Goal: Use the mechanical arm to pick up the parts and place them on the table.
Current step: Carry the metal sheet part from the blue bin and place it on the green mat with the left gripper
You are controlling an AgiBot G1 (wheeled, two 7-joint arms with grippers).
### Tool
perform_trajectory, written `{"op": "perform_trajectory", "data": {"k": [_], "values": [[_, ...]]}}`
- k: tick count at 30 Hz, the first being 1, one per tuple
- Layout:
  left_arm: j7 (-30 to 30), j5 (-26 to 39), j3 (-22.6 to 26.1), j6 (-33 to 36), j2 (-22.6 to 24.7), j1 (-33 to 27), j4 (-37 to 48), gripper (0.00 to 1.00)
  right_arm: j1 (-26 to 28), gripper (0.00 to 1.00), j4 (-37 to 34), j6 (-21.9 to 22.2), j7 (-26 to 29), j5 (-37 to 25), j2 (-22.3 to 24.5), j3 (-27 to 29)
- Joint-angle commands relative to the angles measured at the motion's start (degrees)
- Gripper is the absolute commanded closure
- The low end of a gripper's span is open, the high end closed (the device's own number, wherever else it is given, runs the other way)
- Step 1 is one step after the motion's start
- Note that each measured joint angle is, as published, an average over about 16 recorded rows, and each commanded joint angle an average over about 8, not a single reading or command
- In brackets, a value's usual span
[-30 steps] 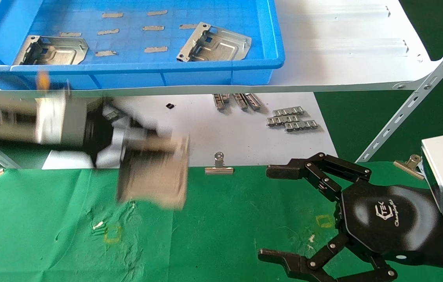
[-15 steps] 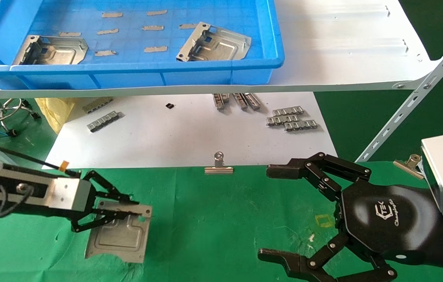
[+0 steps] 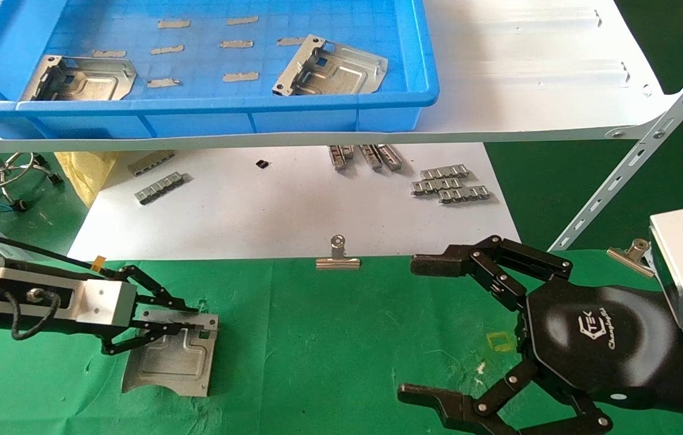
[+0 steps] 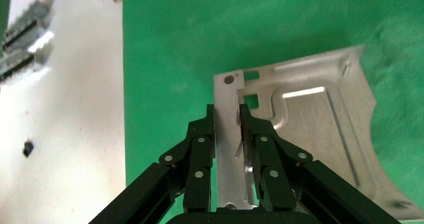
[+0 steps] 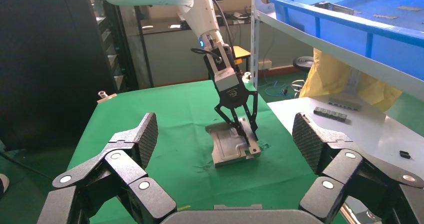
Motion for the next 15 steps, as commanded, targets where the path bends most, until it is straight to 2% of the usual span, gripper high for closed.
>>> {"op": "perform_trajectory", "data": {"k": [1, 7, 15], "values": [[1.1, 0.6, 0.4, -0.1, 0.3, -0.3, 0.7, 0.0, 0.0, 0.0, 0.0, 0.0, 0.0, 0.0, 0.0, 0.0], [-1.8, -1.4, -0.7, 1.9, 0.1, -1.2, 2.5, 0.0, 0.0, 0.0, 0.0, 0.0, 0.0, 0.0, 0.0, 0.0], [-11.3, -12.5, -7.8, 2.3, -2.9, 1.7, 4.4, 0.0, 0.0, 0.0, 0.0, 0.0, 0.0, 0.0, 0.0, 0.0]]}}
